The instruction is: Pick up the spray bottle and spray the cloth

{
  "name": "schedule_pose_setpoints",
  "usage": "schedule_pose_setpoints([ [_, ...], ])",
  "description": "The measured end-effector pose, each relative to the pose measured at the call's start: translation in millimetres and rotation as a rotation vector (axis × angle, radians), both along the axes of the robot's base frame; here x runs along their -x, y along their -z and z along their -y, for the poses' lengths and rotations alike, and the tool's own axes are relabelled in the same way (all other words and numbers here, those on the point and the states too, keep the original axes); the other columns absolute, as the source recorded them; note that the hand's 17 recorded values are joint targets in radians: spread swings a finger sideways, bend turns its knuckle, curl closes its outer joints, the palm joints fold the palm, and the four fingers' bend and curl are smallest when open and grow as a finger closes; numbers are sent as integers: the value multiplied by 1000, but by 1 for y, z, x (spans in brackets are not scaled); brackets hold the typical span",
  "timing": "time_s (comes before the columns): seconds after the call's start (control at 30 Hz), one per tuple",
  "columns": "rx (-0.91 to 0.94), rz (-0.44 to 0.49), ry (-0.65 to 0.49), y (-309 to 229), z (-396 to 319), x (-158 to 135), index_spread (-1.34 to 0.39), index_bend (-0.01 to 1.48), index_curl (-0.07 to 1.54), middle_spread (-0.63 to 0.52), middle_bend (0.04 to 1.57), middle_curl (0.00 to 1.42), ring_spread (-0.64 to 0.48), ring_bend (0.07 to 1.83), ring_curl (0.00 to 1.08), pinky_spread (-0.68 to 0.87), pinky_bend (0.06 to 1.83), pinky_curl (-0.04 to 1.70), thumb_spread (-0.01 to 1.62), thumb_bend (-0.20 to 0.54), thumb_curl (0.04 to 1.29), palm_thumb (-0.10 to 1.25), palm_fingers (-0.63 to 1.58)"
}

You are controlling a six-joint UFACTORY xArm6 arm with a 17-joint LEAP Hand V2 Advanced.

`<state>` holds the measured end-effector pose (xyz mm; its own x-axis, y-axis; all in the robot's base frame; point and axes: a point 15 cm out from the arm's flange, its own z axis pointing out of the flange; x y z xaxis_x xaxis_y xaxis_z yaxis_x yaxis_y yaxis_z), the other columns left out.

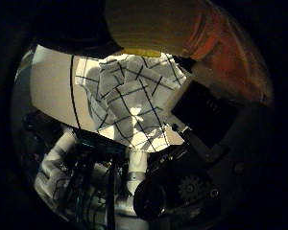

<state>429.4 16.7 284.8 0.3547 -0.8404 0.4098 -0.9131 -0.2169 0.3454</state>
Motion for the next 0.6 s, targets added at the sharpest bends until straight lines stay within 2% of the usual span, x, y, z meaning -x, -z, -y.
schedule_pose_setpoints([
  [0.23,-312,82,74,-21,-58,-4,-187,1147,675,-87,1335,587,-162,1448,559,-247,1123,912,938,-15,735,1039,1221],
  [0.37,-431,115,78,-42,-88,-11,-187,1148,675,-87,1335,588,-162,1448,559,-247,1123,912,937,-15,736,1039,1221],
  [0.6,-640,92,97,-57,-142,-5,-187,1146,676,-87,1334,588,-160,1449,558,-247,1122,912,936,-15,734,1049,1223],
])
